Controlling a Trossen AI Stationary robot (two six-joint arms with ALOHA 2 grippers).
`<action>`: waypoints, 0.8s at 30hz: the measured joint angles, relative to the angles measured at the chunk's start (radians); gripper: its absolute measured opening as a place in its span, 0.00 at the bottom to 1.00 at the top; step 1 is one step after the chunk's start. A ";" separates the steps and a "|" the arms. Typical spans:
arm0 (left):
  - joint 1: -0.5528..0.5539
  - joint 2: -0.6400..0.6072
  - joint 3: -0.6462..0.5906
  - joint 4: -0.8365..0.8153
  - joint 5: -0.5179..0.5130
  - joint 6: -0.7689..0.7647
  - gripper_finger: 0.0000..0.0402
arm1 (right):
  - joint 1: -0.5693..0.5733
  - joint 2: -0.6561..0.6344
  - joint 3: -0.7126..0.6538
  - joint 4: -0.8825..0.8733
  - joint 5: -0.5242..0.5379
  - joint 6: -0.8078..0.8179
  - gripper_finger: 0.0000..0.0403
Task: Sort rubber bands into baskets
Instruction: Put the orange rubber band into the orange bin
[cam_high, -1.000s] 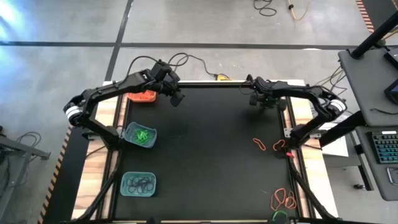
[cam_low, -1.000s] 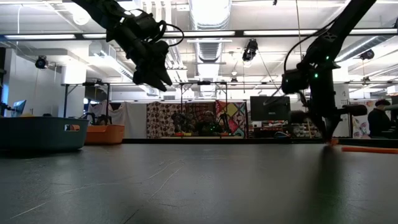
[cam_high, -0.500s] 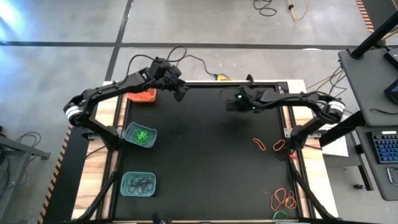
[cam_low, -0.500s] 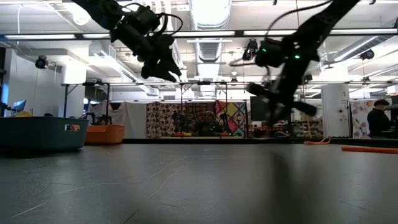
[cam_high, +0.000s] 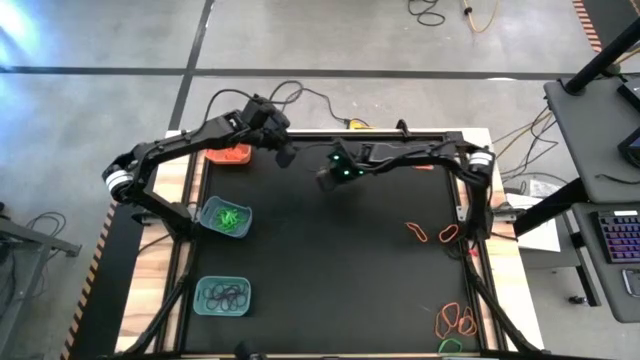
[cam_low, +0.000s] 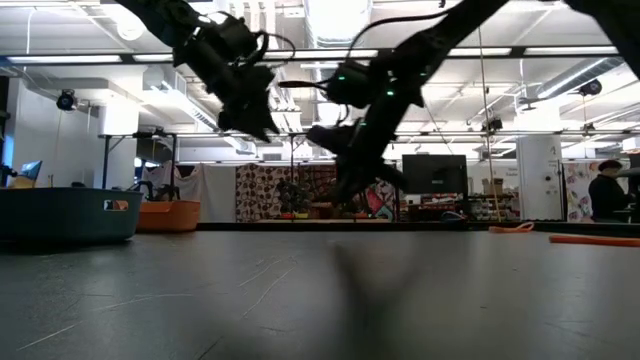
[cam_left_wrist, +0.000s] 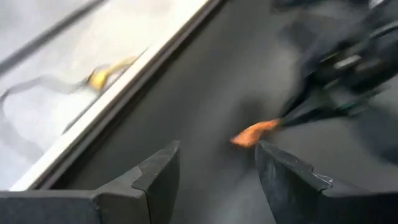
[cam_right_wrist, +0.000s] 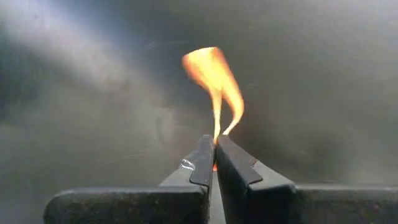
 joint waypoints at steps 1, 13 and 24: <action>0.003 0.000 0.000 -0.045 -0.032 0.003 0.48 | 0.005 0.018 0.030 -0.028 -0.001 -0.012 0.02; -0.015 0.001 -0.082 -0.146 0.147 0.177 0.48 | 0.015 0.175 0.179 -0.174 -0.242 -0.132 0.10; -0.023 0.008 -0.257 0.212 0.172 0.026 0.48 | 0.017 0.083 0.179 -0.250 -0.234 -0.140 0.40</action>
